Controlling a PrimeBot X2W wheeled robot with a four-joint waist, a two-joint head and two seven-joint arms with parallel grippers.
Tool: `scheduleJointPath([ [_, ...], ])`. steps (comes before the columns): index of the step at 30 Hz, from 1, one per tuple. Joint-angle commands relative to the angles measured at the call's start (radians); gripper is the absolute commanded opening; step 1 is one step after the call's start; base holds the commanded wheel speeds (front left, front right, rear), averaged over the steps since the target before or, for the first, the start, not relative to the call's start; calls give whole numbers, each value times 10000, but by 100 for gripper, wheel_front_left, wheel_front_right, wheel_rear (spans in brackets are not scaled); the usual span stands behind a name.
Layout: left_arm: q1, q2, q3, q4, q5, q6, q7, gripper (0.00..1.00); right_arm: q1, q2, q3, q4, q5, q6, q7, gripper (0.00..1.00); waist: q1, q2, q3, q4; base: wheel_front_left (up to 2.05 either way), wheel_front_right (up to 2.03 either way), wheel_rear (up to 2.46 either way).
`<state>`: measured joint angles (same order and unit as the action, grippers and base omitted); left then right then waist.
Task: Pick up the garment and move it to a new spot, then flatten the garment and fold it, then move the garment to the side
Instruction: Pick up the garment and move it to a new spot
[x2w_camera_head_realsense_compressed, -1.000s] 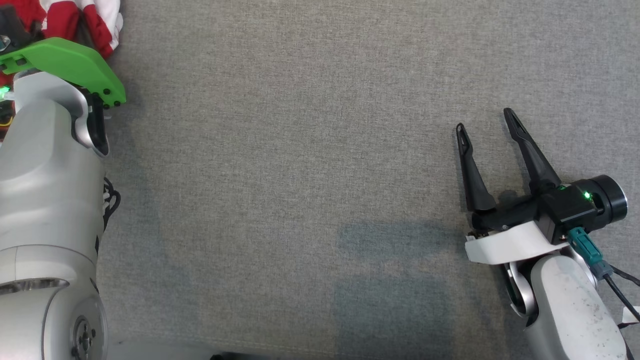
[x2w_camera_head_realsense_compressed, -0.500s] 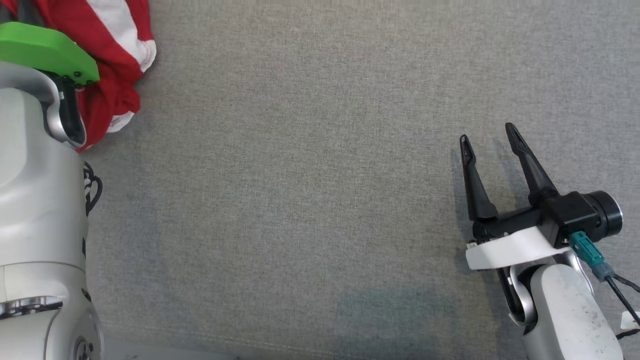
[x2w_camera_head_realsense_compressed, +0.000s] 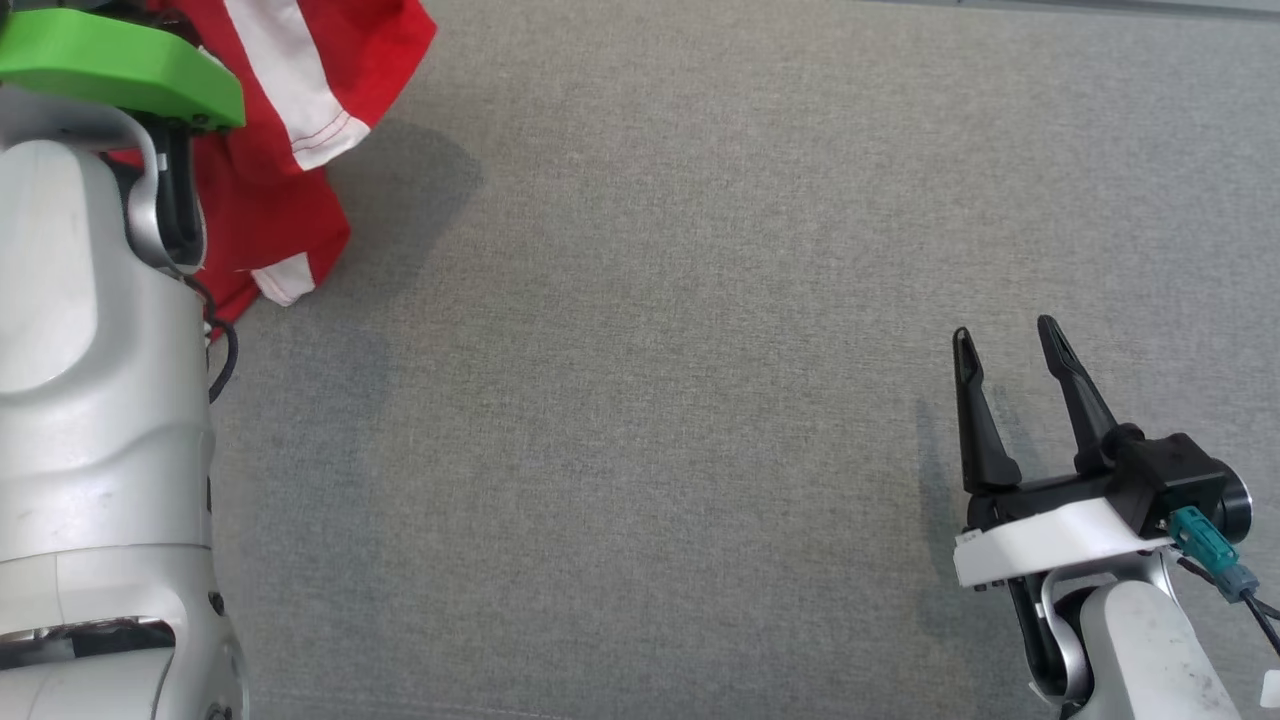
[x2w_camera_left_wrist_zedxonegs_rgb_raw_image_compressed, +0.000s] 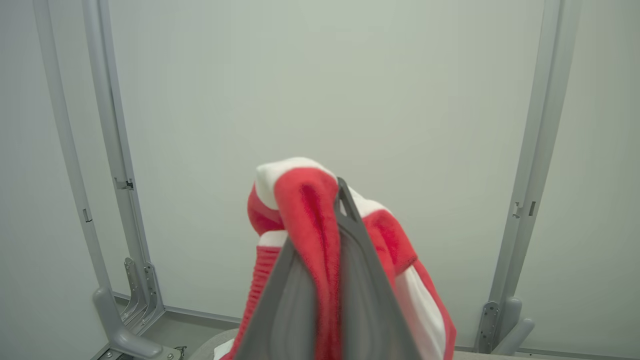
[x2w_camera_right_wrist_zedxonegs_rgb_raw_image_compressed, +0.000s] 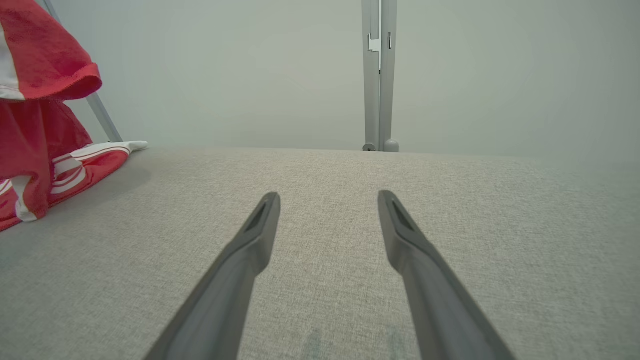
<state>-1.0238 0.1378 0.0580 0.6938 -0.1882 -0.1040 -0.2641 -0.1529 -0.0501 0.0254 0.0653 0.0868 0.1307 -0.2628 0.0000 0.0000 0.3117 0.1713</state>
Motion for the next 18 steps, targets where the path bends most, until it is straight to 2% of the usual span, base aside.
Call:
scheduleJointPath([
  [1, 143, -132, -151, -157, -137, -109, -3, 0, 274, -13, -33, 53, 189, 1, -26, 100, 0, 0, -740, -512, 0, 0, 0],
  [8, 141, -498, -666, -598, -601, -213, 139, 0, 605, -16, -124, 194, 430, 1, -26, 100, 0, 0, -1321, -1231, 0, 0, 0],
  [18, 800, -809, -2038, -1580, -1360, -263, 776, 0, 1027, -11, -393, 272, 586, 1, -26, 100, 0, 0, -1902, -3001, 0, 0, 0],
])
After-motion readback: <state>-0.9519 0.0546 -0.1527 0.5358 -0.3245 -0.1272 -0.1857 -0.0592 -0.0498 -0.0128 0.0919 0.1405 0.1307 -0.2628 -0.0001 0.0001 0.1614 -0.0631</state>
